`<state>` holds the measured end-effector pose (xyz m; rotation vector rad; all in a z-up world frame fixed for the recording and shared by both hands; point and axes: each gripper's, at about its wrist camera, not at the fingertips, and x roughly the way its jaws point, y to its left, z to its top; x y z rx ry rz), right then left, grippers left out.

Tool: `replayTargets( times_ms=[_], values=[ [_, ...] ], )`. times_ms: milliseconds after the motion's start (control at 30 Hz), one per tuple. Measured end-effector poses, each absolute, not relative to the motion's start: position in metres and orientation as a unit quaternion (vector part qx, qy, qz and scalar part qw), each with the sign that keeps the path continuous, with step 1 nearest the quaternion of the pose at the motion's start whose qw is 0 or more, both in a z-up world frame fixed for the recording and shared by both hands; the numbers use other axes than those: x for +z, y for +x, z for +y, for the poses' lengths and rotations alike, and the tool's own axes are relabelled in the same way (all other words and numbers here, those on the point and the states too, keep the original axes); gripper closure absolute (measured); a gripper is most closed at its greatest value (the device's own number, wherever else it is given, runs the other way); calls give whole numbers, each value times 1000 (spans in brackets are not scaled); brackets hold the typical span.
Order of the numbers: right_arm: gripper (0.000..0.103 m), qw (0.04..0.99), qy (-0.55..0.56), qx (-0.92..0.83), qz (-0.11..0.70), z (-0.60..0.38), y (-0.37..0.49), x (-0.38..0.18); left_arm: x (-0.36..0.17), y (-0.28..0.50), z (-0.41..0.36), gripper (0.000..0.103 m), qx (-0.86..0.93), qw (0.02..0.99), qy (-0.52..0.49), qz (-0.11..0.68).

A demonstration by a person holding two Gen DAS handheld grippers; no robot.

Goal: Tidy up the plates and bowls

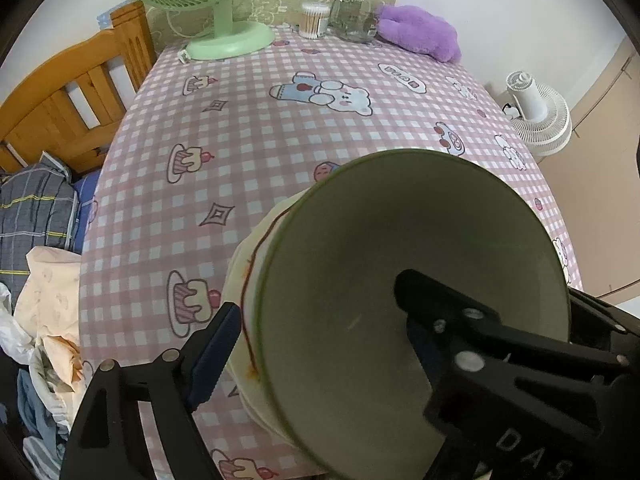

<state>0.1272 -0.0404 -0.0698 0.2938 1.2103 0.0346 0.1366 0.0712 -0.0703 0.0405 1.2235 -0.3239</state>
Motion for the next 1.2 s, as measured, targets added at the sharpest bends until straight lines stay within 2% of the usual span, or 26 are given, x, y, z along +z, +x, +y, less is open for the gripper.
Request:
replayTargets(
  times_ms=[333, 633, 700, 767, 833, 1200],
  values=[
    [38, 849, 110, -11, 517, -46, 106, -34, -34, 122, 69, 17, -140, 846, 48, 512],
    [38, 883, 89, -11, 462, -66, 85, -1, -5, 99, 70, 16, -97, 884, 13, 457],
    [36, 887, 87, -12, 453, -72, 77, 5, 1, 90, 67, 16, -101, 889, 2, 447],
    [28, 895, 86, -13, 437, -82, 67, 12, 5, 78, 64, 8, -107, 894, -12, 435],
    [24, 903, 81, -17, 422, -89, 57, 16, 8, 67, 59, 7, -97, 901, -19, 423],
    [22, 920, 54, -19, 387, -135, 14, 23, 7, 22, 24, 5, -64, 920, -26, 387]
  ],
)
